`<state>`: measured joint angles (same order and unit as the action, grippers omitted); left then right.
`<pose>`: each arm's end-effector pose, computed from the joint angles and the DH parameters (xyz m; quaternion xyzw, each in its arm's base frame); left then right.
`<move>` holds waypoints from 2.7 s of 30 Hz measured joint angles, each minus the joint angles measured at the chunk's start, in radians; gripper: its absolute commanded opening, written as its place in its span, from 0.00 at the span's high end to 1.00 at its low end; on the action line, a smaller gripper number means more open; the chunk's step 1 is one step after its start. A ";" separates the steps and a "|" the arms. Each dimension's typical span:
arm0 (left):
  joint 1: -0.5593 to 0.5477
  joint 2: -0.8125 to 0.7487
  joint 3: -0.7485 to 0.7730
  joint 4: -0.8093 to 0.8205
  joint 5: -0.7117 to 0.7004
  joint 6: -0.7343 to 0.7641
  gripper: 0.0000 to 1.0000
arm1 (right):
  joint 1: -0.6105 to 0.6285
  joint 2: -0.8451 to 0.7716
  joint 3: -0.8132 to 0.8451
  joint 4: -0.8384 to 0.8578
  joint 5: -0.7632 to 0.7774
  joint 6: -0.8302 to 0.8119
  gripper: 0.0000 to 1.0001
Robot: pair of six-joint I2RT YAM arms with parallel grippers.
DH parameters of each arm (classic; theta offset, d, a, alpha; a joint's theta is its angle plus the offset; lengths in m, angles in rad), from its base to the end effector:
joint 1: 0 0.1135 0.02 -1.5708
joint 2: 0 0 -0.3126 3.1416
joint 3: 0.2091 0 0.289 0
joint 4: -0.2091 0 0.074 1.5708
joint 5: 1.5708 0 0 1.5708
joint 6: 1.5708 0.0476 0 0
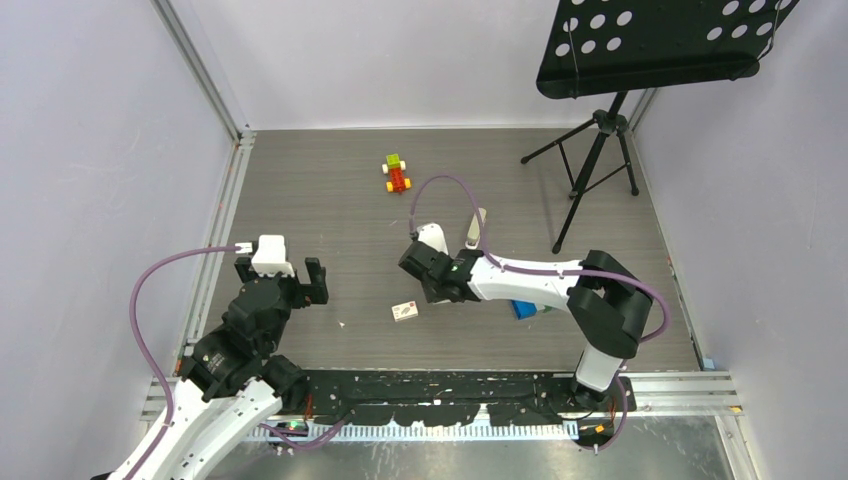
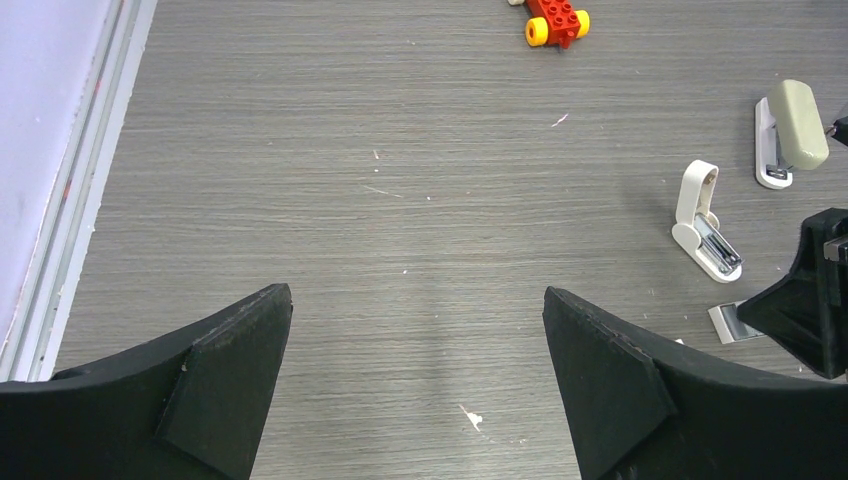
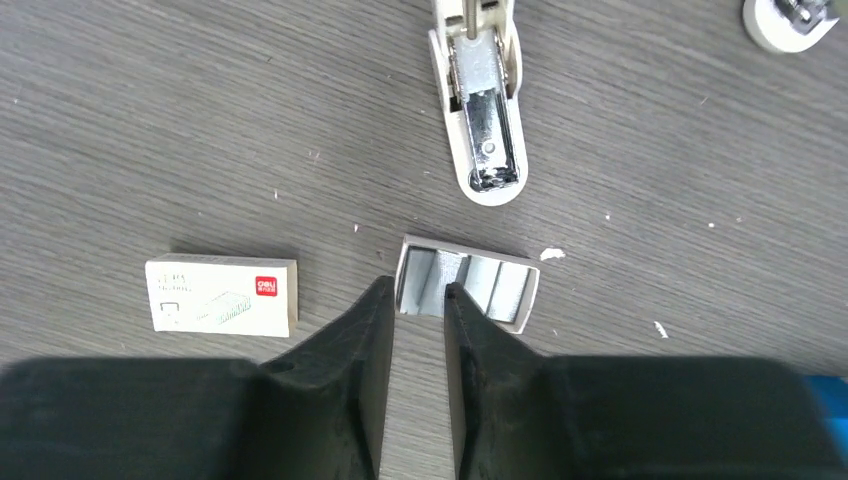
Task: Load the staples into the stapler
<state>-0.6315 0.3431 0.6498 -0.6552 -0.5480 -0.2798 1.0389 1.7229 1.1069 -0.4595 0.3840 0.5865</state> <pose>0.0831 -0.0300 0.3221 -0.0149 0.8034 -0.0441 0.5936 0.2126 0.3261 0.2042 -0.1678 0.9379 0.0475 0.2998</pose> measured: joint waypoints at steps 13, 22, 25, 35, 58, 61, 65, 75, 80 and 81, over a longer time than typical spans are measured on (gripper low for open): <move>0.005 0.004 0.000 0.000 0.010 0.000 0.01 | 0.028 0.008 0.033 -0.071 0.077 -0.032 0.78; 0.006 0.004 -0.002 0.000 0.011 0.000 0.01 | 0.003 0.012 0.007 -0.052 0.072 -0.018 0.78; 0.006 0.004 -0.002 0.000 0.011 0.000 0.01 | -0.008 0.023 0.006 -0.034 0.057 -0.008 0.78; 0.006 0.004 -0.002 0.000 0.011 0.000 0.01 | -0.052 0.027 -0.045 0.006 -0.002 0.022 0.74; 0.008 0.004 -0.003 0.000 0.021 0.000 0.01 | -0.067 0.026 -0.053 0.043 -0.035 0.033 1.00; 0.008 0.007 -0.003 0.000 0.022 0.000 0.01 | -0.077 0.016 -0.068 0.058 -0.040 0.033 1.00; 0.010 0.011 -0.003 0.000 0.024 0.000 0.01 | -0.093 -0.011 -0.098 0.069 -0.049 0.032 1.00; 0.010 0.024 -0.003 0.000 0.026 0.000 0.01 | -0.103 -0.035 -0.118 0.069 -0.059 0.010 0.92; 0.010 0.026 -0.003 0.000 0.027 0.000 0.01 | -0.103 -0.035 -0.117 0.069 -0.069 0.009 0.84; 0.010 0.027 -0.003 0.000 0.027 0.001 0.01 | -0.103 -0.035 -0.117 0.069 -0.070 0.009 0.83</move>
<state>-0.6212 0.3698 0.6464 -0.6548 -0.5209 -0.2790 0.9356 1.6882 0.9894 -0.3904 0.3141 0.5957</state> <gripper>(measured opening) 0.992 0.116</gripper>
